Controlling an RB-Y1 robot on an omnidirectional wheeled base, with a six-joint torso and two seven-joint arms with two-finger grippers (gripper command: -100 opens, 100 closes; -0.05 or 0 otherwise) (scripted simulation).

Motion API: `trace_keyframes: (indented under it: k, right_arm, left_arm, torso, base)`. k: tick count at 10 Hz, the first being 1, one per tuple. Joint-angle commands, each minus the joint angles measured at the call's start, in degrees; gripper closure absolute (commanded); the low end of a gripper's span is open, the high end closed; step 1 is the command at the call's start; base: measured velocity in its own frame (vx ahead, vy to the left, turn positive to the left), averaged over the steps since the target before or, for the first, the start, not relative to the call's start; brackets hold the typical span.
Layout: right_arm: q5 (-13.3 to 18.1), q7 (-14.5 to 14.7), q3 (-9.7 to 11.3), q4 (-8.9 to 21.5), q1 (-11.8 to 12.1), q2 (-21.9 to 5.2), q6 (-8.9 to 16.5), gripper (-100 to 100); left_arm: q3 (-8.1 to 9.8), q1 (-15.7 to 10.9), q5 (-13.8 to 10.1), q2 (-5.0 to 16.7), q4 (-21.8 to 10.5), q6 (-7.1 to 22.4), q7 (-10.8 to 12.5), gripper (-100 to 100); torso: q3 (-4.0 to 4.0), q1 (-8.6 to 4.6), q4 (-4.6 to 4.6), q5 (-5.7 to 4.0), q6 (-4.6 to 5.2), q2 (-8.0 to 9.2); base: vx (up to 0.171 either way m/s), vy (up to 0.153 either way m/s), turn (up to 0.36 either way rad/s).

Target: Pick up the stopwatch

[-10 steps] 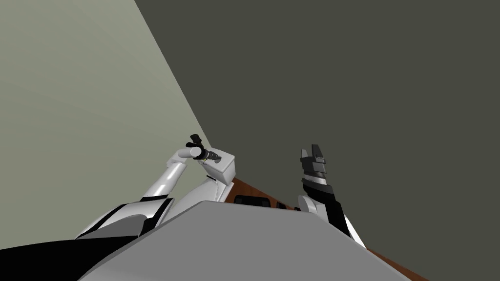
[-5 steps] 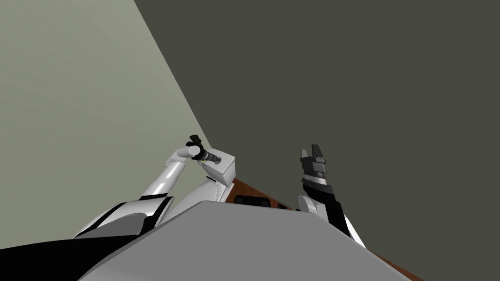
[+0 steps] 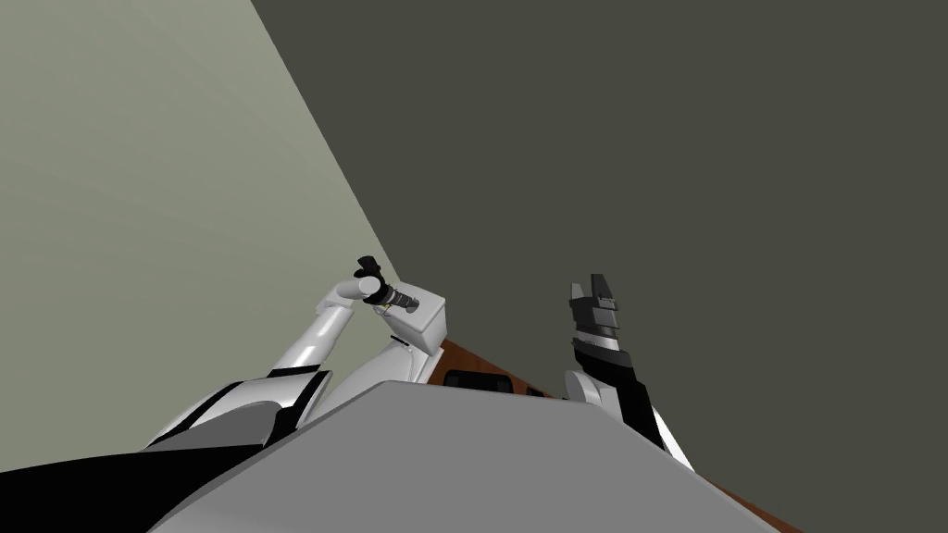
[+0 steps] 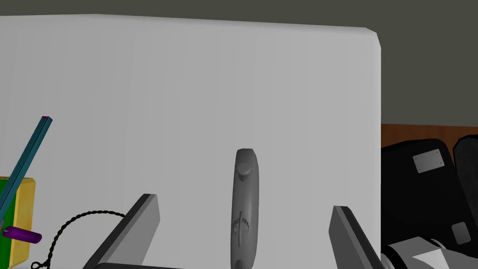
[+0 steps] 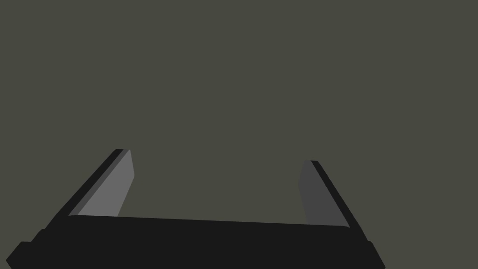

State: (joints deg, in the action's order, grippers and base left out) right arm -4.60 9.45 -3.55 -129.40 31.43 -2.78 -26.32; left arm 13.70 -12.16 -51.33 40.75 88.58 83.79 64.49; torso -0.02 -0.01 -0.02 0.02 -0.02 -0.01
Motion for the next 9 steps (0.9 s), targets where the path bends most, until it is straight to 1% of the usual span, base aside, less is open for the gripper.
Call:
trace_keyframes:
  k: [1, 2, 3, 7, 8, 9]
  right_arm:
    - [0.00, 0.00, 0.00, 0.00, 0.00, 0.00, 0.00, 0]
    - [0.00, 0.00, 0.00, 0.00, 0.00, 0.00, 0.00, 0]
    - [0.00, 0.00, 0.00, 0.00, 0.00, 0.00, 0.00, 0]
    - [0.00, 0.00, 0.00, 0.00, 0.00, 0.00, 0.00, 0]
    - [0.00, 0.00, 0.00, 0.00, 0.00, 0.00, 0.00, 0]
    - [0.00, 0.00, 0.00, 0.00, 0.00, 0.00, 0.00, 0]
  left_arm:
    - [-0.29, 0.40, 0.88, -1.05, -1.41, -1.80, -1.25, -100]
    - [-0.23, 0.25, 0.59, -0.71, -0.95, -1.12, -0.78, -100]
    - [-0.26, 0.29, 0.65, -0.78, -1.04, -1.37, -0.94, 100]
    - [-0.23, 0.28, 0.64, -0.78, -1.03, -1.35, -0.88, 100]
    - [-0.23, 0.28, 0.64, -0.78, -1.03, -1.35, -0.88, 0]
    - [0.12, 0.21, -0.18, 0.18, 0.71, 0.23, 0.23, 100]
  torso:
    - [0.00, 0.00, 0.00, 0.00, 0.00, 0.00]
    - [-0.03, -0.03, -0.01, -0.01, 0.00, -0.04]
    - [0.00, -0.02, 0.00, -0.02, -0.01, 0.00]
    - [0.01, 0.07, 0.00, 0.02, 0.01, 0.04]
    - [0.01, 0.08, 0.00, 0.02, 0.01, 0.03]
    - [0.01, 0.08, 0.00, 0.02, 0.01, 0.03]
  base:
    - [0.036, -0.016, -0.030]
    - [0.015, -0.008, -0.003]
    - [0.000, 0.000, 0.000]
    - [0.000, 0.000, 0.000]
    - [0.000, 0.000, 0.000]
    - [-0.019, 0.005, 0.028]
